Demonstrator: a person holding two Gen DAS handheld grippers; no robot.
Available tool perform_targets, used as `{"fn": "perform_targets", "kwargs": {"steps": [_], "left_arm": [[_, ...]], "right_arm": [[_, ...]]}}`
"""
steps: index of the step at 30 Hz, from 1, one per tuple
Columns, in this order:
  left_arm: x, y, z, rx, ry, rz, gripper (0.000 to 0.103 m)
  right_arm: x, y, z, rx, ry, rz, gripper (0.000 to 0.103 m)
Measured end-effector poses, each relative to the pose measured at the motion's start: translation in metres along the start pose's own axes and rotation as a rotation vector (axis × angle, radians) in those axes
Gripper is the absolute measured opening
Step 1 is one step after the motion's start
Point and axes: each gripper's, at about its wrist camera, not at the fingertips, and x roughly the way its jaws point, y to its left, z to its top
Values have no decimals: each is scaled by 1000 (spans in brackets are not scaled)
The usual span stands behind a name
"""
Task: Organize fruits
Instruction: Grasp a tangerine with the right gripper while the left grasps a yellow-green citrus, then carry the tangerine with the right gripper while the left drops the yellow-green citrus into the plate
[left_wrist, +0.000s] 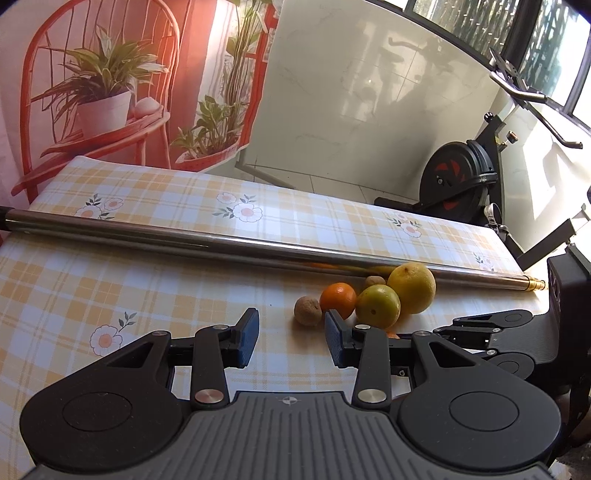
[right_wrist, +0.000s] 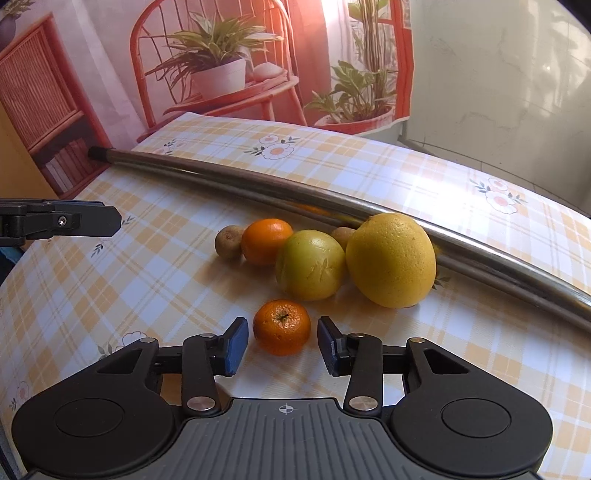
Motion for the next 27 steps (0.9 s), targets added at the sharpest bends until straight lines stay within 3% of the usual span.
{"fn": "perform_targets", "kwargs": {"steps": [9,14,17,21,27], "left_arm": [[35,-33,3,103,23,-77,41],[50,-69,0,297,-21,-131,41],[63,-87,-2,390,-2,-156,41],[77,-94,-3,438,24,-131,42],[88,-90,1,443,37,-97,51]], "right_arm": [[-3,-5,-6,7,-5,13,31],[-21,-17,-20,51,-43,-12,31],[-37,-31,-35,124,-88,-27,31],[-55,-49,-53,217,-139,-47,31],[-69,-58,-72,258,-187,-76,31]]}}
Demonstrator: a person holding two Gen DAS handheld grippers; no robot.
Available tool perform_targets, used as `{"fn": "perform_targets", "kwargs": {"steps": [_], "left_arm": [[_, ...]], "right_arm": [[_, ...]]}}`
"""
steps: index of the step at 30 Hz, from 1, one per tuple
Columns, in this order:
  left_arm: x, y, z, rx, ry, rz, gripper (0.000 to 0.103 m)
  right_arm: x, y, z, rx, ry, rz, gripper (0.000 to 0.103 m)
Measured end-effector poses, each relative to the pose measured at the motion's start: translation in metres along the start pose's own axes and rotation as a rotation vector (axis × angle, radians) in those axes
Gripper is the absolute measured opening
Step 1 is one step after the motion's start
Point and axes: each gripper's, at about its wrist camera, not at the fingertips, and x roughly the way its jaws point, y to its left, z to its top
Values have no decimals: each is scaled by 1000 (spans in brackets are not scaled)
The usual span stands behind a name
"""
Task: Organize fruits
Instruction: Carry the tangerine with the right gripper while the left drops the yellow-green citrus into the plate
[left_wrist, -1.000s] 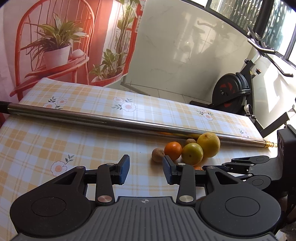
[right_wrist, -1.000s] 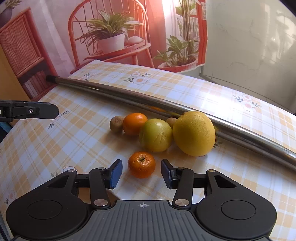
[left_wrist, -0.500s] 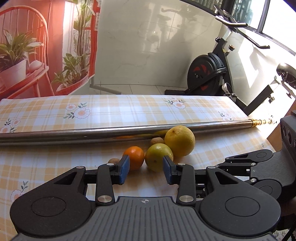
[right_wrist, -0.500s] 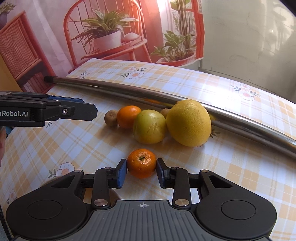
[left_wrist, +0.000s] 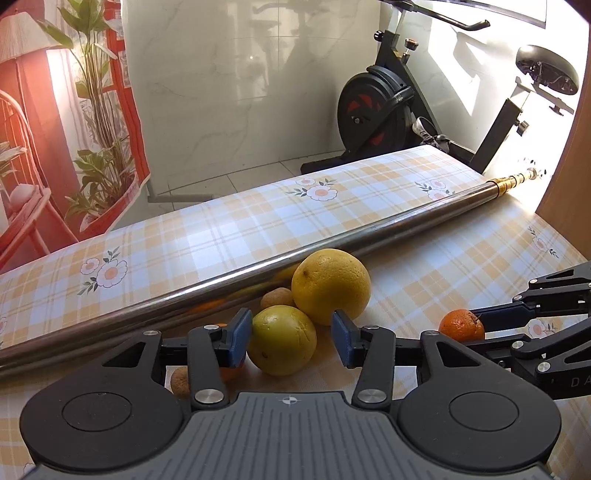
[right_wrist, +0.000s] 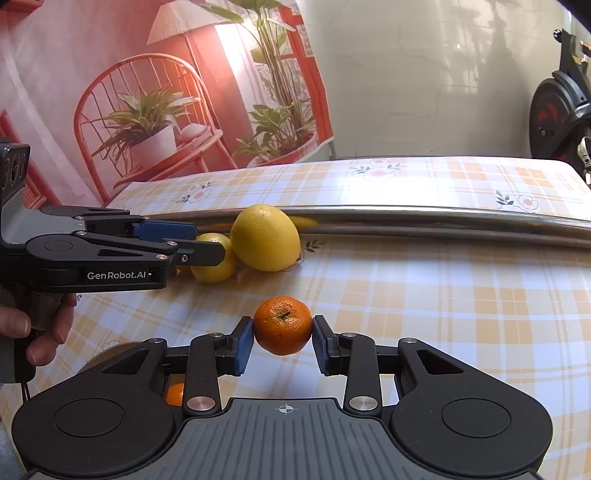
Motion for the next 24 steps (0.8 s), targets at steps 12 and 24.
{"fn": "perform_targets", "kwargs": {"steps": [12,24], "left_arm": [[16,-5,-2,81,60,79,52],[-19,-8,-11,25,-6,33,49]], "right_arm": [[-5,-4,-5,32,-16,22,31],[-15,-2,-12,48,-26,17,32]]}}
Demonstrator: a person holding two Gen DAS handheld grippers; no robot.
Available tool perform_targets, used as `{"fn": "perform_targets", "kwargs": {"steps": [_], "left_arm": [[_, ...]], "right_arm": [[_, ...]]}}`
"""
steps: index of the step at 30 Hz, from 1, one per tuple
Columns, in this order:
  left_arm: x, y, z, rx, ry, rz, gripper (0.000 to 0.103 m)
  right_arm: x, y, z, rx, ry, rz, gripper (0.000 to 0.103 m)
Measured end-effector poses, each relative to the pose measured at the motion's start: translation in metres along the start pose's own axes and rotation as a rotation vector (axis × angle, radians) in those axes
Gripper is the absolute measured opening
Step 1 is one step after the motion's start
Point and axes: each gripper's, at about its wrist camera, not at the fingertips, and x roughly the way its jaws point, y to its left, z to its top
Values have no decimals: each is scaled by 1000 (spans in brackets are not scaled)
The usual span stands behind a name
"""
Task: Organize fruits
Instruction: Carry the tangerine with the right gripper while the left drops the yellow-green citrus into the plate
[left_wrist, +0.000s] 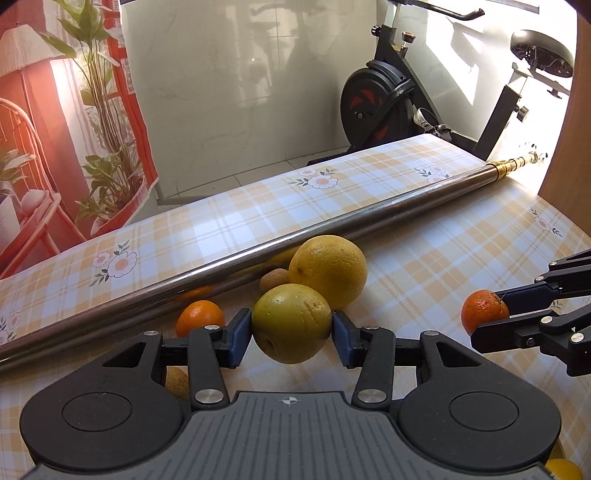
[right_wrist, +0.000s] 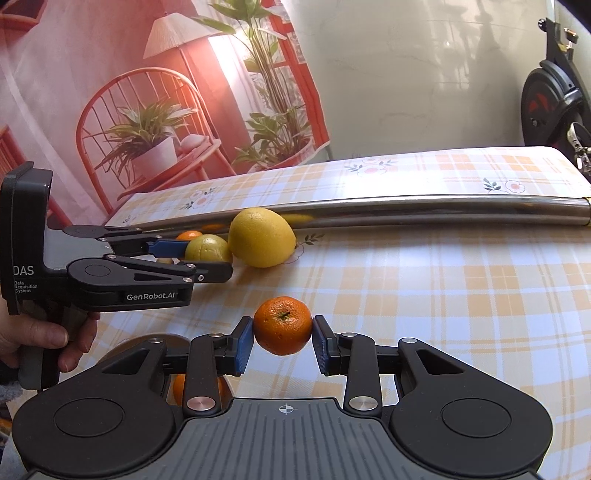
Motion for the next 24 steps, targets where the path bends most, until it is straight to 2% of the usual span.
{"fn": "perform_targets", "kwargs": {"steps": [5,11,14,24], "left_arm": [[-30,-5,-9,-39,-17,-37,49],[-58,-24,-25,0,-17,-61,49],[-61,-29,-32,8,0,-88,49],[-51,-39,-50,25,91,-104,49]], "right_arm": [[-9,6,-5,-4,-7,10,31],[-20,15,-14,-22,-13,18,31],[-24,16,-16,-14,-16,23,31],[-30,20,-21,-29,-10,23,31]]}}
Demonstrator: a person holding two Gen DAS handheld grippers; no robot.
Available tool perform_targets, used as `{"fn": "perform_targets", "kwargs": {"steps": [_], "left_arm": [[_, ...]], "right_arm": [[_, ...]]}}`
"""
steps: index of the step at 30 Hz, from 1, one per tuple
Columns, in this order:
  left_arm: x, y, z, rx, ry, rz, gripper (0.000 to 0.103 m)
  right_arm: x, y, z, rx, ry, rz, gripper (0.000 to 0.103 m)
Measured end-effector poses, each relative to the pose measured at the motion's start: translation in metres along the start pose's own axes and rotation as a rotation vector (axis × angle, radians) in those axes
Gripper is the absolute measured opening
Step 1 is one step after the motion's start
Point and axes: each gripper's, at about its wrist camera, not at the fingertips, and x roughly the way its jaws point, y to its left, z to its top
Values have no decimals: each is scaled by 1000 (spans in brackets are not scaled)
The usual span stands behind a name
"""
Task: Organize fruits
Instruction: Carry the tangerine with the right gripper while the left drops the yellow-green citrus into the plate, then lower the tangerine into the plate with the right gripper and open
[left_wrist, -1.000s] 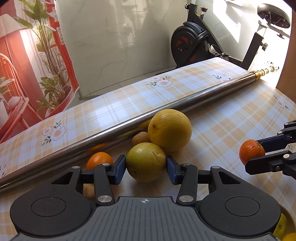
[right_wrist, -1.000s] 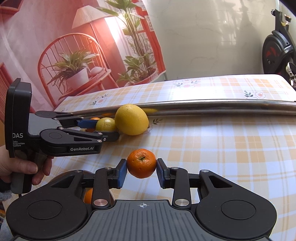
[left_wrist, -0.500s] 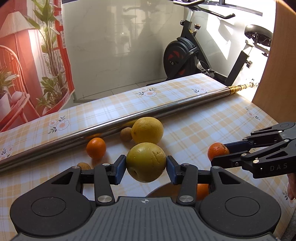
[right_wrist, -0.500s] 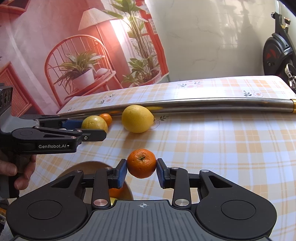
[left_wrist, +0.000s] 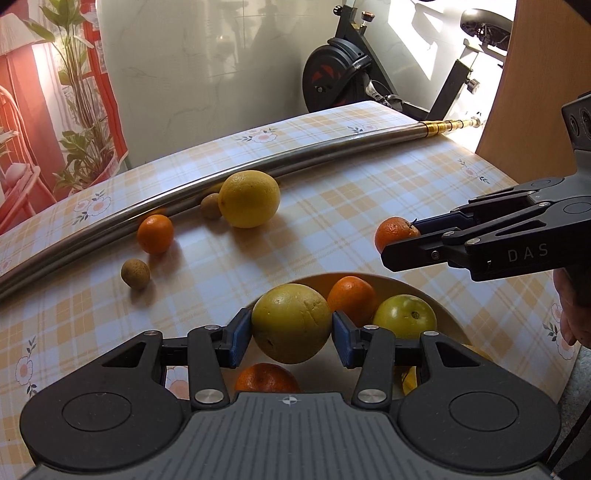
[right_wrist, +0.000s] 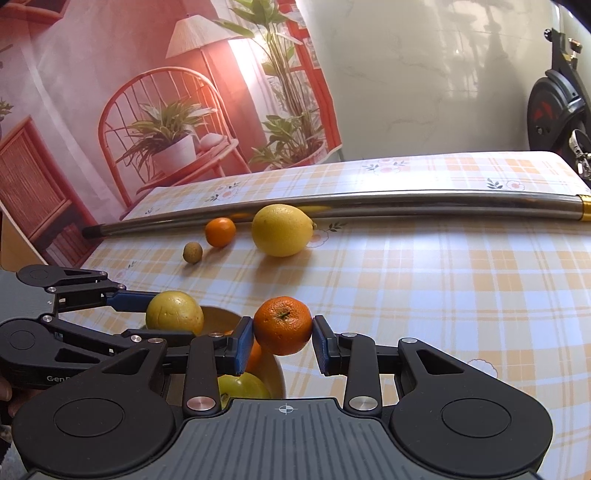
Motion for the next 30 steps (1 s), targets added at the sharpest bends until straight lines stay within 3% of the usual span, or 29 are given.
{"fn": "perform_targets", "kwargs": {"steps": [12,20,30], "left_arm": [[8,4,-1,-31,30,-3,51],[-14,22,-5,-169,-32,-14,51],[-45,44,-31,-428,-126,82,52]], "right_arm": [[-4,5,-5,-4,5,1,31],[-8,16,-5,-26,6,8,31],[-2,48,-4,-112,35,47,32]]}}
